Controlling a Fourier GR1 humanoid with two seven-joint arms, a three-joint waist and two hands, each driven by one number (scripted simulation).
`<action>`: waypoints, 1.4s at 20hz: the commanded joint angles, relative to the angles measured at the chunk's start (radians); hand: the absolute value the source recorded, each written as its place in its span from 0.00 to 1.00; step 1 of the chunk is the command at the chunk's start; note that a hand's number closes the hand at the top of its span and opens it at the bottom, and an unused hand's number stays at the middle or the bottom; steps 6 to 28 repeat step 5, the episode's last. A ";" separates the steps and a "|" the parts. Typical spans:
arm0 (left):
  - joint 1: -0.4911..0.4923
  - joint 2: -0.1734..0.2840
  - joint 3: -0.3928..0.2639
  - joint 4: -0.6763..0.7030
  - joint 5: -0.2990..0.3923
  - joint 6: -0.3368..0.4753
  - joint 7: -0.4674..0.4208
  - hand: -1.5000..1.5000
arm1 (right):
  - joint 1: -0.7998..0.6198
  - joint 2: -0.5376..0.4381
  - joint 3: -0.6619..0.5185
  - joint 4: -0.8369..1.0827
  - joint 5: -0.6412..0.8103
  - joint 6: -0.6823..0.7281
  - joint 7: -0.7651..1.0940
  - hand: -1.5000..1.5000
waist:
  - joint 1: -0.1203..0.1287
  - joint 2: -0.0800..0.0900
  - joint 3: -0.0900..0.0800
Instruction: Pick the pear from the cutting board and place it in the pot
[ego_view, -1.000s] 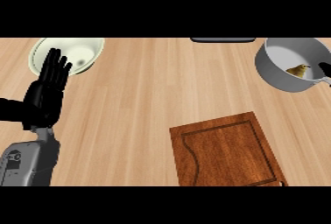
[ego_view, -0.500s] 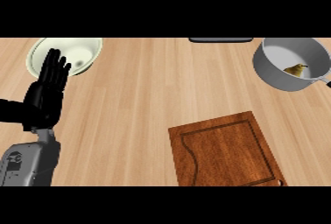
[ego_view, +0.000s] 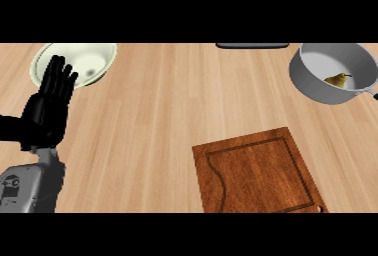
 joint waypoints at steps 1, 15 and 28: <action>-0.014 -0.004 -0.003 0.025 0.002 -0.008 -0.007 0.50 | 0.141 0.025 -0.057 -0.078 -0.091 0.068 -0.057 0.00 | -0.001 0.001 0.000; 0.054 -0.025 -0.004 0.025 0.007 -0.024 -0.064 0.50 | 0.190 -0.008 -0.079 -0.090 -0.116 0.103 -0.030 0.00 | 0.004 0.001 0.000; 0.054 -0.025 -0.004 0.025 0.007 -0.024 -0.064 0.50 | 0.190 -0.008 -0.079 -0.090 -0.116 0.103 -0.030 0.00 | 0.004 0.001 0.000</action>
